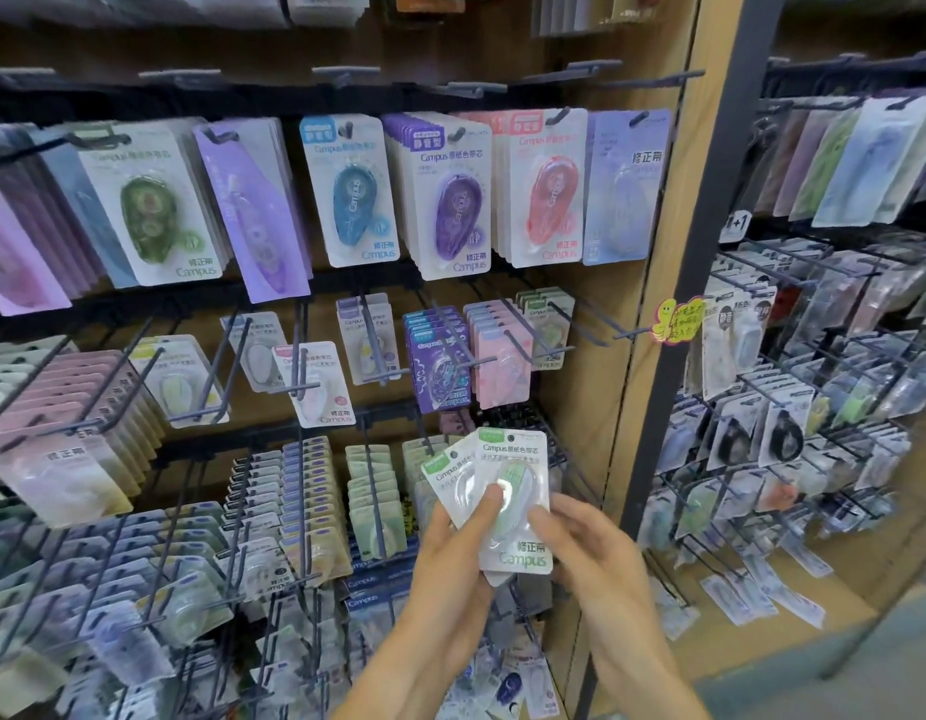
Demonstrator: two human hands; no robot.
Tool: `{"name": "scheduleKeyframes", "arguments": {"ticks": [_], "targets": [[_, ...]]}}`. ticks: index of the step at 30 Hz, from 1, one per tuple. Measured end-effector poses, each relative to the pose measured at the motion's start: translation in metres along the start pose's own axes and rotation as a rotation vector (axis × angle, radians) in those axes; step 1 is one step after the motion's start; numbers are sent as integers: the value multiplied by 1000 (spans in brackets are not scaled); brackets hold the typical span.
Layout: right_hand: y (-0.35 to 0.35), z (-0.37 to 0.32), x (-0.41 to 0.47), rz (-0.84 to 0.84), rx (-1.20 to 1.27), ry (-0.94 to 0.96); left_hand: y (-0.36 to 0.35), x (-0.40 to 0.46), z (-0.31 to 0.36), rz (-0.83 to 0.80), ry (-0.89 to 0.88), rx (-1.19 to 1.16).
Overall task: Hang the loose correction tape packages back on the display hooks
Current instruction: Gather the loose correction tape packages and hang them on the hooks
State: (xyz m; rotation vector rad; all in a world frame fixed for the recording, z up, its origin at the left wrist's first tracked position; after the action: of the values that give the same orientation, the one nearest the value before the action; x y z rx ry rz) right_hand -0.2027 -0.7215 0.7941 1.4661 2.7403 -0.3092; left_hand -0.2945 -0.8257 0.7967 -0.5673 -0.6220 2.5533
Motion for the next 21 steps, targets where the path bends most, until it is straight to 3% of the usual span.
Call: {"name": "scheduleKeyframes", "arguments": {"ticks": [4, 8, 15, 21], "targets": [[18, -5, 2, 123, 2, 87, -22, -1, -13, -22, 16, -17], [21, -19, 15, 144, 172, 106, -33, 1, -9, -10, -10, -64], [26, -35, 75, 207, 603, -65, -10, 5, -6, 82, 15, -69], [21, -39, 95, 175, 627, -91, -2, 5, -5, 84, 23, -70]]}}
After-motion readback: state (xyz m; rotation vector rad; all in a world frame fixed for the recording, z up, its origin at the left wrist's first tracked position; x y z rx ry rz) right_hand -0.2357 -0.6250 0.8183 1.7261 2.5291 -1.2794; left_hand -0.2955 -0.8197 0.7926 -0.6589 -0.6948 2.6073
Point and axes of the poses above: each hand's wrist, its own x-axis towards the middle knuckle, its own y-axis out of the back of the hand, z = x × y, the point moved 8 cm from there along x, towards the middle knuckle, and after that the axes turned 10 degrees about z, right-handed, at the moved point
